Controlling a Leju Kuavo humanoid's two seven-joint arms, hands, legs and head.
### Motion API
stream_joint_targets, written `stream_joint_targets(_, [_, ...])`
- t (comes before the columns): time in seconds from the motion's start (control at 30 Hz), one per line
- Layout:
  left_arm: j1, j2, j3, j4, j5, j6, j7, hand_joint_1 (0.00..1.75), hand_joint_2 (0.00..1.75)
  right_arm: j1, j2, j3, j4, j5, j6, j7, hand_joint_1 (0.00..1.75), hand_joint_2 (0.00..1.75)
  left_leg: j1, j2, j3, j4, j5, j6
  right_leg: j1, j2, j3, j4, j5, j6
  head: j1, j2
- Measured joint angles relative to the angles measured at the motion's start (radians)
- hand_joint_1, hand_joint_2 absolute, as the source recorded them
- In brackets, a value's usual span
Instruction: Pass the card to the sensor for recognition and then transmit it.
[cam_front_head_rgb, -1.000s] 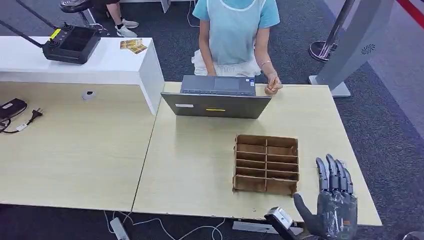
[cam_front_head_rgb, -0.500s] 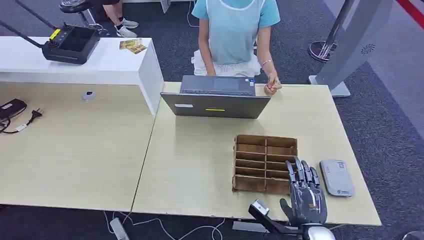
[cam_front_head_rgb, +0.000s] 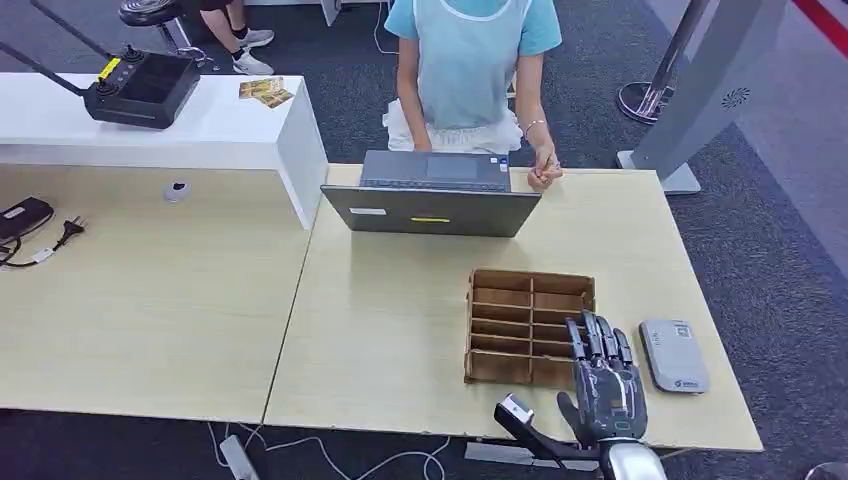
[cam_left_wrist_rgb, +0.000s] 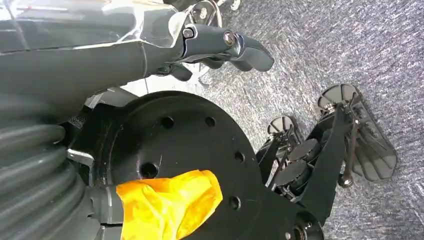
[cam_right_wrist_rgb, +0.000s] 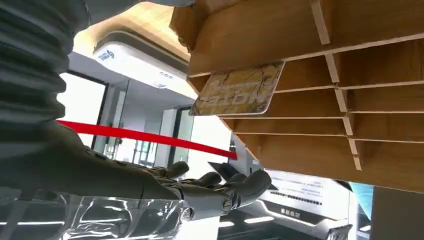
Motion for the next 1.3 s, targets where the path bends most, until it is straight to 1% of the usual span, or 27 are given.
stream_joint_targets(0.03, [0.0, 0.0, 0.0, 0.0, 0.0, -0.001, 0.0, 0.0, 1.75, -0.002, 0.0, 0.001, 0.002, 0.0, -0.002, -0.002, 0.17, 1.75, 0.0, 0.0, 0.0, 0.0, 0.0, 0.0, 0.0, 0.0, 0.0, 0.0, 0.0, 0.0, 0.0, 0.0])
stream_joint_targets(0.07, [0.0, 0.0, 0.0, 0.0, 0.0, -0.001, 0.001, 0.0, 1.75, -0.005, 0.0, 0.002, 0.003, 0.0, -0.005, -0.005, 0.44, 1.75, 0.0, 0.0, 0.0, 0.0, 0.0, 0.0, 0.0, 0.0, 0.0, 0.0, 0.0, 0.0, 0.0, 0.0])
stream_joint_targets(0.1, [0.0, 0.0, 0.0, 0.0, 0.002, -0.002, 0.001, 0.0, 1.75, -0.01, 0.002, 0.002, 0.005, 0.0, -0.013, -0.01, 1.29, 1.75, 0.0, 0.0, 0.0, 0.0, 0.0, 0.0, 0.0, 0.0, 0.0, 0.0, 0.0, 0.0, 0.0, 0.0])
stream_joint_targets(0.13, [0.0, 0.0, 0.0, 0.0, 0.003, -0.002, 0.001, 0.0, 1.75, -0.011, 0.004, 0.002, 0.005, 0.001, -0.022, -0.015, 1.59, 1.75, 0.0, 0.0, 0.0, 0.0, 0.0, 0.0, 0.0, 0.0, 0.0, 0.0, 0.0, 0.0, 0.0, 0.0])
stream_joint_targets(0.17, [0.0, 0.0, 0.0, 0.0, 0.005, -0.002, 0.001, 0.0, 1.75, -0.012, 0.007, 0.0, 0.005, 0.001, -0.03, -0.022, 1.69, 1.75, 0.0, 0.0, 0.0, 0.0, 0.0, 0.0, 0.0, 0.0, 0.0, 0.0, 0.0, 0.0, 0.0, 0.0])
stream_joint_targets(0.2, [0.0, 0.0, 0.0, 0.0, 0.008, -0.002, 0.001, 0.0, 1.75, -0.013, 0.011, -0.002, 0.005, 0.002, -0.034, -0.027, 1.69, 1.75, 0.0, 0.0, 0.0, 0.0, 0.0, 0.0, 0.0, 0.0, 0.0, 0.0, 0.0, 0.0, 0.0, 0.0])
stream_joint_targets(0.27, [0.0, 0.0, 0.0, 0.0, 0.012, -0.002, 0.001, 0.0, 1.75, -0.013, 0.017, -0.005, 0.006, 0.002, -0.035, -0.03, 1.75, 1.75, 0.0, 0.0, 0.0, 0.0, 0.0, 0.0, 0.0, 0.0, 0.0, 0.0, 0.0, 0.0, 0.0, 0.0])
stream_joint_targets(0.3, [0.0, 0.0, 0.0, 0.0, 0.014, -0.002, 0.001, 0.0, 1.75, -0.014, 0.019, -0.005, 0.006, 0.001, -0.035, -0.031, 1.71, 1.75, 0.0, 0.0, 0.0, 0.0, 0.0, 0.0, 0.0, 0.0, 0.0, 0.0, 0.0, 0.0, 0.0, 0.0])
stream_joint_targets(0.33, [0.0, 0.0, 0.0, 0.0, 0.016, -0.003, 0.001, 0.0, 1.75, -0.014, 0.022, -0.006, 0.006, 0.001, -0.035, -0.033, 1.71, 1.75, 0.0, 0.0, 0.0, 0.0, 0.0, 0.0, 0.0, 0.0, 0.0, 0.0, 0.0, 0.0, 0.0, 0.0])
stream_joint_targets(0.4, [0.0, 0.0, 0.0, 0.0, 0.018, -0.004, 0.001, 0.0, 1.75, -0.014, 0.027, -0.008, 0.006, 0.001, -0.036, -0.038, 1.52, 1.75, 0.0, 0.0, 0.0, 0.0, 0.0, 0.0, 0.0, 0.0, 0.0, 0.0, 0.0, 0.0, 0.0, 0.0])
stream_joint_targets(0.5, [0.0, 0.0, 0.0, 0.0, 0.017, -0.005, -0.002, 0.0, 1.75, -0.014, 0.033, -0.011, 0.006, 0.0, -0.037, -0.04, 1.54, 1.75, 0.0, 0.0, 0.0, 0.0, 0.0, 0.0, 0.0, 0.0, 0.0, 0.0, 0.0, 0.0, 0.0, 0.0])
stream_joint_targets(0.53, [0.0, 0.0, 0.0, 0.0, 0.016, -0.006, -0.005, 0.0, 1.75, -0.014, 0.035, -0.013, 0.006, 0.0, -0.038, -0.04, 1.57, 1.75, 0.0, 0.0, 0.0, 0.0, 0.0, 0.0, 0.0, 0.0, 0.0, 0.0, 0.0, 0.0, 0.0, 0.0])
stream_joint_targets(0.57, [0.0, 0.0, 0.0, 0.0, 0.016, -0.008, -0.007, 0.0, 1.75, -0.014, 0.037, -0.013, 0.006, 0.0, -0.04, -0.04, 1.52, 1.75, 0.0, 0.0, 0.0, 0.0, 0.0, 0.0, 0.0, 0.0, 0.0, 0.0, 0.0, 0.0, 0.0, 0.0])
stream_joint_targets(0.7, [0.0, 0.0, 0.0, 0.0, 0.012, -0.011, -0.011, 0.0, 1.75, -0.017, 0.048, -0.017, 0.006, 0.001, -0.046, -0.042, 1.45, 1.75, 0.0, 0.0, 0.0, 0.0, 0.0, 0.0, 0.0, 0.0, 0.0, 0.0, 0.0, 0.0, 0.0, 0.0])
stream_joint_targets(0.77, [0.0, 0.0, 0.0, 0.0, 0.012, -0.012, -0.012, 0.0, 1.75, -0.018, 0.053, -0.019, 0.006, 0.002, -0.046, -0.043, 1.54, 1.75, 0.0, 0.0, 0.0, 0.0, 0.0, 0.0, 0.0, 0.0, 0.0, 0.0, 0.0, 0.0, 0.0, 0.0])
stream_joint_targets(0.87, [0.0, 0.0, 0.0, 0.0, 0.012, -0.012, -0.013, 0.0, 1.75, -0.018, 0.057, -0.02, 0.006, 0.002, -0.046, -0.043, 1.61, 1.75, 0.0, 0.0, 0.0, 0.0, 0.0, 0.0, 0.0, 0.0, 0.0, 0.0, 0.0, 0.0, 0.0, 0.0])
stream_joint_targets(0.9, [0.0, 0.0, 0.0, 0.0, 0.013, -0.012, -0.014, 0.0, 1.75, -0.018, 0.058, -0.021, 0.006, 0.003, -0.046, -0.043, 1.66, 1.75, 0.0, 0.0, 0.0, 0.0, 0.0, 0.0, 0.0, 0.0, 0.0, 0.0, 0.0, 0.0, 0.0, 0.0])
stream_joint_targets(1.0, [0.0, 0.0, 0.0, 0.0, 0.015, -0.012, -0.018, 0.0, 1.75, -0.018, 0.06, -0.021, 0.006, 0.003, -0.047, -0.044, 1.69, 1.75, 0.0, 0.0, 0.0, 0.0, 0.0, 0.0, 0.0, 0.0, 0.0, 0.0, 0.0, 0.0, 0.0, 0.0])
stream_joint_targets(1.03, [0.0, 0.0, 0.0, 0.0, 0.015, -0.011, -0.018, 0.0, 1.75, -0.018, 0.061, -0.021, 0.006, 0.003, -0.048, -0.045, 1.75, 1.75, 0.0, 0.0, 0.0, 0.0, 0.0, 0.0, 0.0, 0.0, 0.0, 0.0, 0.0, 0.0, 0.0, 0.0])
stream_joint_targets(1.13, [0.0, 0.0, 0.0, 0.0, 0.018, -0.011, -0.021, 0.0, 1.75, -0.017, 0.064, -0.024, 0.006, -0.015, -0.059, -0.055, 1.75, 1.75, 0.0, 0.0, 0.0, 0.0, 0.0, 0.0, 0.0, 0.0, 0.0, 0.0, 0.0, 0.0, 0.0, 0.0])
stream_joint_targets(1.23, [0.0, 0.0, 0.0, 0.0, 0.022, -0.011, -0.027, 0.0, 1.75, -0.015, 0.067, -0.036, -0.003, -0.081, -0.082, -0.096, 1.75, 1.75, 0.0, 0.0, 0.0, 0.0, 0.0, 0.0, 0.0, 0.0, 0.0, 0.0, 0.0, 0.0, 0.0, 0.0])
stream_joint_targets(1.3, [0.0, 0.0, 0.0, 0.0, 0.034, -0.011, -0.032, 0.0, 1.75, -0.015, 0.069, -0.042, -0.015, -0.168, -0.097, -0.156, 1.75, 1.75, 0.0, 0.0, 0.0, 0.0, 0.0, 0.0, 0.0, 0.0, 0.0, 0.0, 0.0, 0.0, 0.0, 0.0])
